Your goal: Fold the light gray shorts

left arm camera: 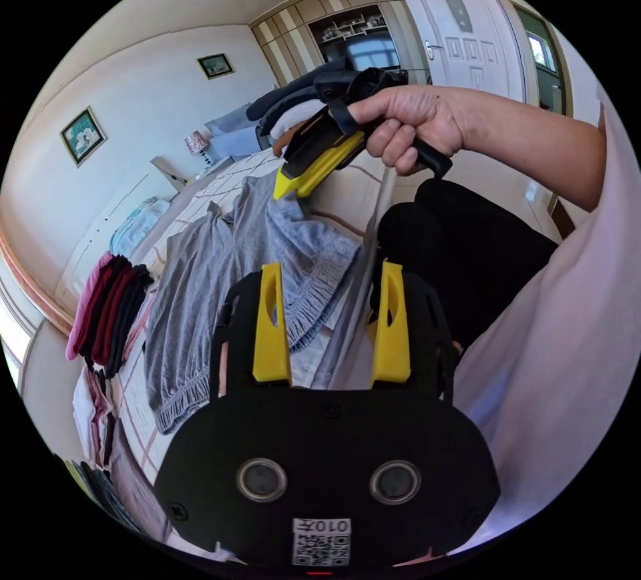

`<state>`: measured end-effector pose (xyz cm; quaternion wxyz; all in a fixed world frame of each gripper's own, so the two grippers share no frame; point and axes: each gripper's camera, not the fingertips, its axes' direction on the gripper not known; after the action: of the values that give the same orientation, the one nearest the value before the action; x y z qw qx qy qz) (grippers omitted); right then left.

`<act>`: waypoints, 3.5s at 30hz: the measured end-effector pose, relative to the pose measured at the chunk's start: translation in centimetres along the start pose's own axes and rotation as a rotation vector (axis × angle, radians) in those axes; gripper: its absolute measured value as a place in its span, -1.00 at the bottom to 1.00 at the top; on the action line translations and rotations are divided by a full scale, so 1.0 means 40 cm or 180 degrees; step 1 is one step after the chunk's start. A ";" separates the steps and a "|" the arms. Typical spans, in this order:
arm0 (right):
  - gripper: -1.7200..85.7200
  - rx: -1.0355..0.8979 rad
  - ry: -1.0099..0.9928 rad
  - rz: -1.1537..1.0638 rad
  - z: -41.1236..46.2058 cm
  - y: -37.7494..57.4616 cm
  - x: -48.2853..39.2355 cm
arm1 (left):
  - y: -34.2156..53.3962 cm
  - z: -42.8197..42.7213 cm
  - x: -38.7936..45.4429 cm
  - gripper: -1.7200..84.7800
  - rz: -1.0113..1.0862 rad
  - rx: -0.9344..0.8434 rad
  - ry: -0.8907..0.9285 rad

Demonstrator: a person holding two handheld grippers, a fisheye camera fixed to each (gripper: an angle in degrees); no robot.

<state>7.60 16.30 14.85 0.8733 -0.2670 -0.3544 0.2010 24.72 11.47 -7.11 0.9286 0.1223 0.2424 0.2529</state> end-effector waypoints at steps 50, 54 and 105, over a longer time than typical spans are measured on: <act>-0.84 0.2173 0.0934 0.1450 -0.525 0.032 0.582 | -0.033 -0.150 -0.318 -0.96 -0.0568 0.0922 0.0911; -0.89 0.2115 0.1223 0.1522 -0.525 0.041 0.566 | -0.022 -0.156 -0.318 -0.96 -0.0544 0.0885 0.0900; -0.91 0.0301 0.1789 -0.0823 0.552 -1.191 0.024 | 0.730 -0.084 -1.068 -0.93 -0.4489 0.1411 0.0971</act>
<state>-0.10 -13.03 57.73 0.9669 -0.2239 -0.1203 0.0228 -21.21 13.79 16.84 0.7801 0.0857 0.4344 -0.4420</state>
